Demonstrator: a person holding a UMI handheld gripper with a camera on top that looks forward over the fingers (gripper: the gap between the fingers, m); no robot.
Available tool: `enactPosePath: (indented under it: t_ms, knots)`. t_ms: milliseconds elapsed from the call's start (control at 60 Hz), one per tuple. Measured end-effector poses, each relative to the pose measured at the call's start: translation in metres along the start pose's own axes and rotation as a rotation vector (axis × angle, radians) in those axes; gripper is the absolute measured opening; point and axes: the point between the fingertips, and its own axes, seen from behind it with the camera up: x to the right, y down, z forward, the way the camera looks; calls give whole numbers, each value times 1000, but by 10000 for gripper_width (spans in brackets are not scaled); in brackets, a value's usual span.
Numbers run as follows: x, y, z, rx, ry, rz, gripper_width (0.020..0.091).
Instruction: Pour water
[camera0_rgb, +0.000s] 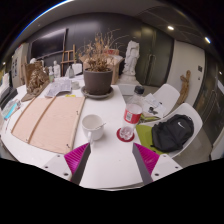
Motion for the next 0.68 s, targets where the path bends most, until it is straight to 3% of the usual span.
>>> enactPosePath:
  t_ms: [317,683]
  knots:
    - [-133,-11,-105,16,-34,-21,859]
    - [-171,-9,-129,28,14,-21,855]
